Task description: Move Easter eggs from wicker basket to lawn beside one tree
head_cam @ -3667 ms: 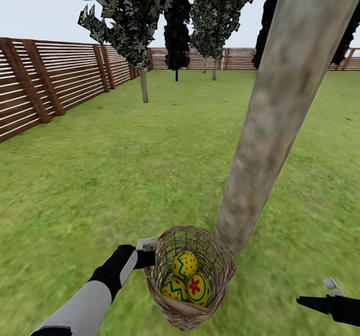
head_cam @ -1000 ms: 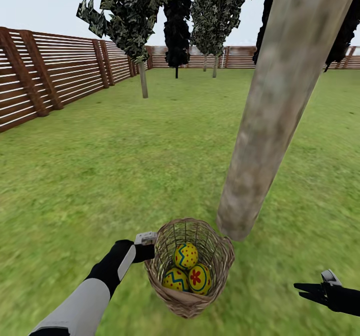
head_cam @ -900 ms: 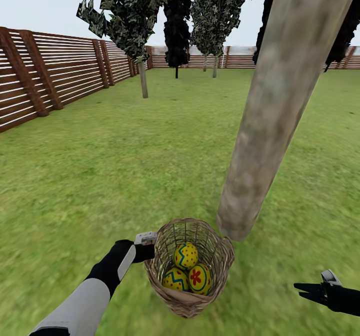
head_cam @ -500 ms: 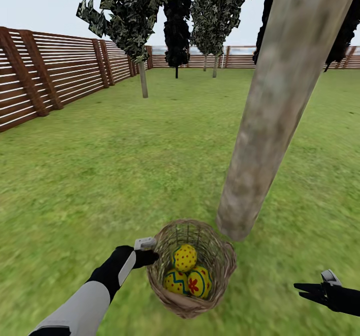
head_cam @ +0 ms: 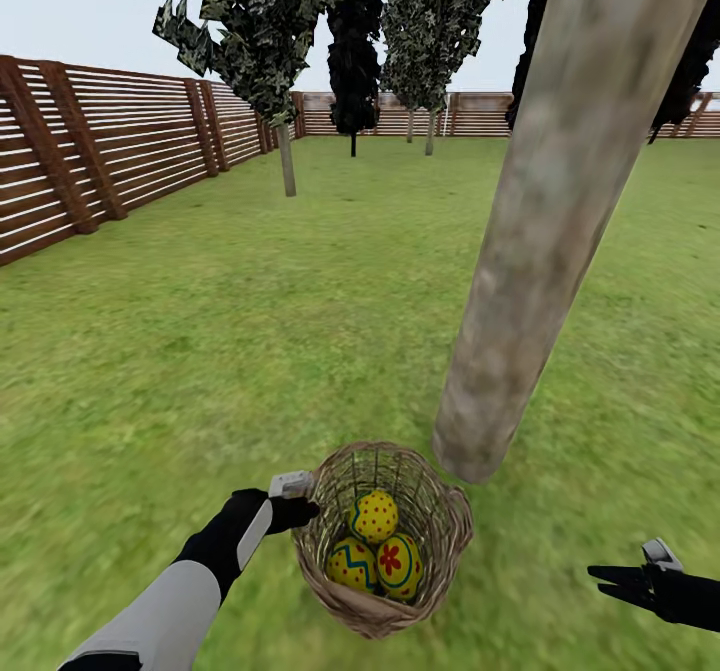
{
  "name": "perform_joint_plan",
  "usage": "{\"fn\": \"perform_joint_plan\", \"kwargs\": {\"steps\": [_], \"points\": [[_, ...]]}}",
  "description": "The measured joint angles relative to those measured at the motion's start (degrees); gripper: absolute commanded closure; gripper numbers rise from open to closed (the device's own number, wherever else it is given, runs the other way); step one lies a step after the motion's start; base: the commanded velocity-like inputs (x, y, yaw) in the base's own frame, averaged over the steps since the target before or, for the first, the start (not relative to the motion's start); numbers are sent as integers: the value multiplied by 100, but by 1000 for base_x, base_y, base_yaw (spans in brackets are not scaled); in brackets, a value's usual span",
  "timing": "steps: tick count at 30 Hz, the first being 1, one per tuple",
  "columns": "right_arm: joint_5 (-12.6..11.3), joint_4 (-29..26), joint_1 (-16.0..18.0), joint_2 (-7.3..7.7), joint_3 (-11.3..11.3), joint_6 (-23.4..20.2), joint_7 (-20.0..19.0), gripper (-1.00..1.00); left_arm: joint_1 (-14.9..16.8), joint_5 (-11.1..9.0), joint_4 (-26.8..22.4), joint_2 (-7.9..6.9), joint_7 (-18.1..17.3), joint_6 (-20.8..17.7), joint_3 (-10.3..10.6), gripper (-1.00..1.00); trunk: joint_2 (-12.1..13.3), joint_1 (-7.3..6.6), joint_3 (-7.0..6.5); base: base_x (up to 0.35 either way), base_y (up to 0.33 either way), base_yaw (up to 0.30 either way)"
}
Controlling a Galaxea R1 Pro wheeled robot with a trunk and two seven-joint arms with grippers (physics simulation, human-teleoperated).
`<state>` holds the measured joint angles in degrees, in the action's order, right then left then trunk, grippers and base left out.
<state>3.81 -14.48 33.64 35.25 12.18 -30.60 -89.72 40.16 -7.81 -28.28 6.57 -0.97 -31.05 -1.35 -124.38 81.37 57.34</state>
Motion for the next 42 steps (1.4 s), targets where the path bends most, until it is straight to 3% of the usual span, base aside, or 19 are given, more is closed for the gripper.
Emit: {"fn": "perform_joint_plan", "kwargs": {"steps": [11,13,23,25,28,30,32,33,34,38,40,42], "points": [[4,0,0,-23,-3,0,0,-100,0,-1,-32,-9,14,-23,-10,-100,441,-242,-197,0,0,0],[7,0,0,-84,-4,5,0,-100,0,-1,-35,-15,17,-33,-14,-100,521,-286,-233,0,0,0],[50,-265,0,-260,-32,61,25,-100,0,-11,-322,-244,18,-104,-19,-100,923,-505,-413,0,0,0],[59,-425,0,-301,-41,60,310,-100,0,-9,-338,-257,19,-111,-22,-100,1003,-549,-449,0,0,0],[73,-709,-8,-554,-58,54,977,-100,1,-16,-344,-352,19,-117,-73,-100,1123,-615,-503,0,0,0],[113,-1177,-38,-765,-137,44,1496,-100,1,-20,-344,-391,19,-118,-345,-100,1165,-638,-521,0,0,0],[201,-1473,-47,-883,-285,20,1789,-100,2,-23,-348,-397,15,-119,-620,-100,1165,-638,-521,0,0,0],[284,-1586,-50,-954,-388,5,1946,-100,3,-25,-350,-398,13,-126,-759,-100,1165,-638,-521,0,0,0],[521,-1717,-53,-1110,-632,-20,2224,-100,3,-24,-374,-376,11,-163,-1001,-100,1165,-637,-521,0,0,0],[996,-1995,-52,-1375,-944,-44,2635,-100,2,-60,-781,-309,6,-207,-1219,-100,1165,-638,-522,0,0,0],[1092,-2281,-52,-1474,-988,-66,2759,-100,3,-268,-1072,-250,6,-265,-1248,-100,1165,-638,-522,0,0,0],[1136,-2572,-52,-1536,-1008,-173,2817,-100,2,-726,-1267,-248,6,-405,-1256,-100,1165,-638,-522,0,0,0]]}}
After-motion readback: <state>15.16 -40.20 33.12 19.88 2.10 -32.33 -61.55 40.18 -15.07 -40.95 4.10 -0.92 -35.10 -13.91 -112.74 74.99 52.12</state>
